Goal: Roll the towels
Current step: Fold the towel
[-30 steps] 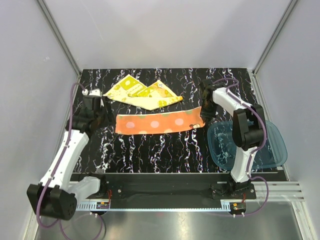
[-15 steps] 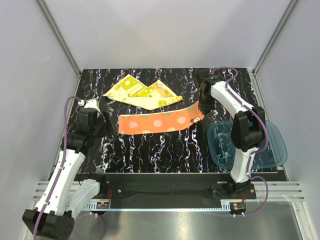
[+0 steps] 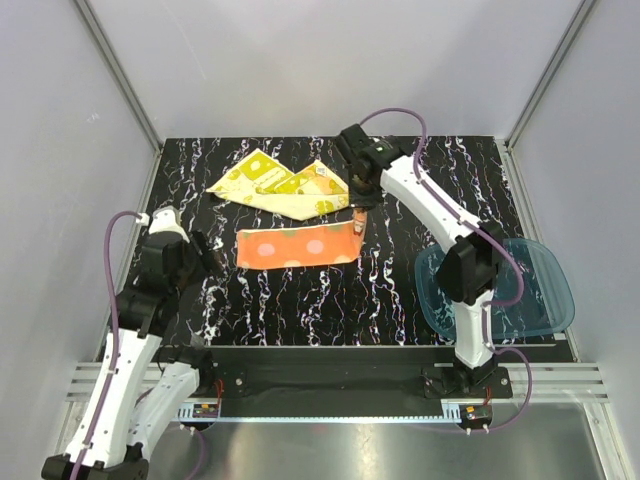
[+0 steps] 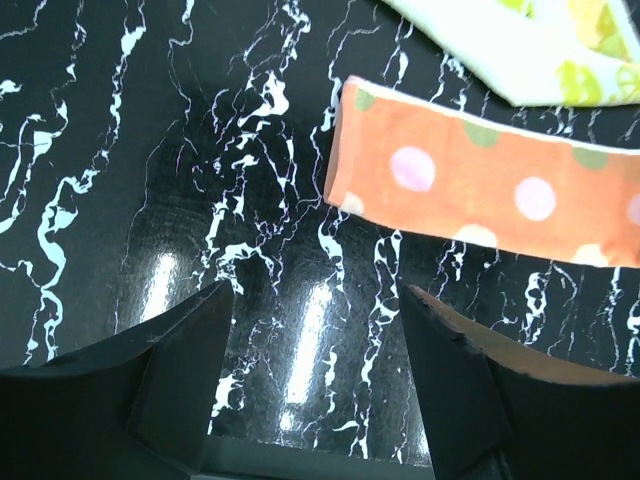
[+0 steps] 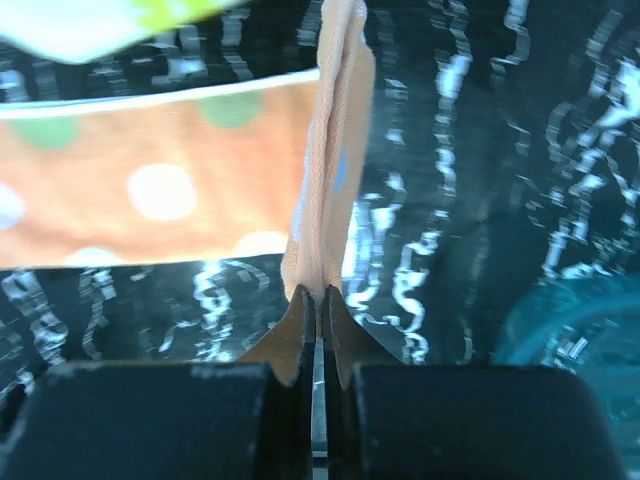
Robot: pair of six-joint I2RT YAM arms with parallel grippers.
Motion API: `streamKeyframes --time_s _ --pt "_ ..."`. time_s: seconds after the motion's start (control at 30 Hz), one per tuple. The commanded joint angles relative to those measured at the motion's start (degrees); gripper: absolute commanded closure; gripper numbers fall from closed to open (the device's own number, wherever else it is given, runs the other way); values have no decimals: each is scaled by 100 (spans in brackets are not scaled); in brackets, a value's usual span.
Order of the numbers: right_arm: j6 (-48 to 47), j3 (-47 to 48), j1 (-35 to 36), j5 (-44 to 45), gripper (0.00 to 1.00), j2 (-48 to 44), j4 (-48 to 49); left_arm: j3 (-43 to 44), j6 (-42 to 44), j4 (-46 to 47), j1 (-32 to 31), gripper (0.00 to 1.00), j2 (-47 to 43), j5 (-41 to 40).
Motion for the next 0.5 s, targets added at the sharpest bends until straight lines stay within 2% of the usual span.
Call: streamKeyframes --time_s 0.0,0.3,0.47 --pt "-7 696 357 -432 100 169 -23 -107 1 317 -27 27 -222 -120" --pt "55 2295 955 -1109 100 1302 -119 -63 -34 255 -27 27 -204 -172" --pt "99 2684 1175 -1347 100 1673 -40 -72 -43 255 -27 27 -248 -216"
